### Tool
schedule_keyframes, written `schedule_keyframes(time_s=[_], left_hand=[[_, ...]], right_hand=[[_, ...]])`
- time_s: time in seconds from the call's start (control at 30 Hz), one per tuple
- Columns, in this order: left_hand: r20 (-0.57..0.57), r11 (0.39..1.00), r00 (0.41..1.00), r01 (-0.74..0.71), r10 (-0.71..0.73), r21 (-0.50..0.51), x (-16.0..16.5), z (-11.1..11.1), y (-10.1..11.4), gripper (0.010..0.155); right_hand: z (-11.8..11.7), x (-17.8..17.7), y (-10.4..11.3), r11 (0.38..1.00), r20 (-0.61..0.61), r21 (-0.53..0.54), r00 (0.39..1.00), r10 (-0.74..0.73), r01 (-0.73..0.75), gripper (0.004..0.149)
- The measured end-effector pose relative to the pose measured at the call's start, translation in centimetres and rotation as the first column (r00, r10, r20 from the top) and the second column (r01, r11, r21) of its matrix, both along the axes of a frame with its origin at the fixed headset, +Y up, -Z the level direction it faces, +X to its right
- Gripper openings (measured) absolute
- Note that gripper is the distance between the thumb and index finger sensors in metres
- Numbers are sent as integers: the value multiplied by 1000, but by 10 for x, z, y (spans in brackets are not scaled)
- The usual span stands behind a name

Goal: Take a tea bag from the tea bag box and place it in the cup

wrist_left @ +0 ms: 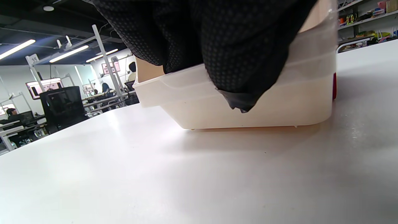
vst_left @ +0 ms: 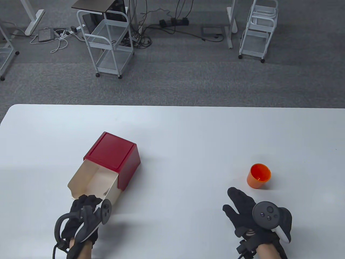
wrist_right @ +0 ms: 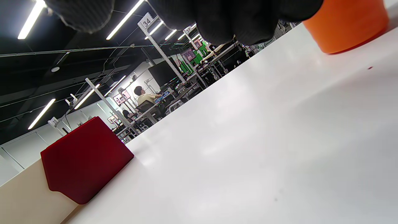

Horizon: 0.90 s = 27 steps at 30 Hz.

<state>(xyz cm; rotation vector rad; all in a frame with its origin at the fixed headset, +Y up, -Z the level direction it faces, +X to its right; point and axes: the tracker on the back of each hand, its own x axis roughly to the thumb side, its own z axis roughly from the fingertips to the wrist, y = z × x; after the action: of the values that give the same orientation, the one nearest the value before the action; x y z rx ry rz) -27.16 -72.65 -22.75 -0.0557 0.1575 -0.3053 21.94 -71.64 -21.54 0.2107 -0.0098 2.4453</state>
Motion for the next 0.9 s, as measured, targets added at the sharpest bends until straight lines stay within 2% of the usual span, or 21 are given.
schedule_keyframes(time_s=[0.9], left_hand=[[1, 999, 1000, 7, -7, -32, -11, 12, 2, 47]], right_hand=[[0, -2, -1, 1000, -7, -19, 1000, 12, -12, 70]])
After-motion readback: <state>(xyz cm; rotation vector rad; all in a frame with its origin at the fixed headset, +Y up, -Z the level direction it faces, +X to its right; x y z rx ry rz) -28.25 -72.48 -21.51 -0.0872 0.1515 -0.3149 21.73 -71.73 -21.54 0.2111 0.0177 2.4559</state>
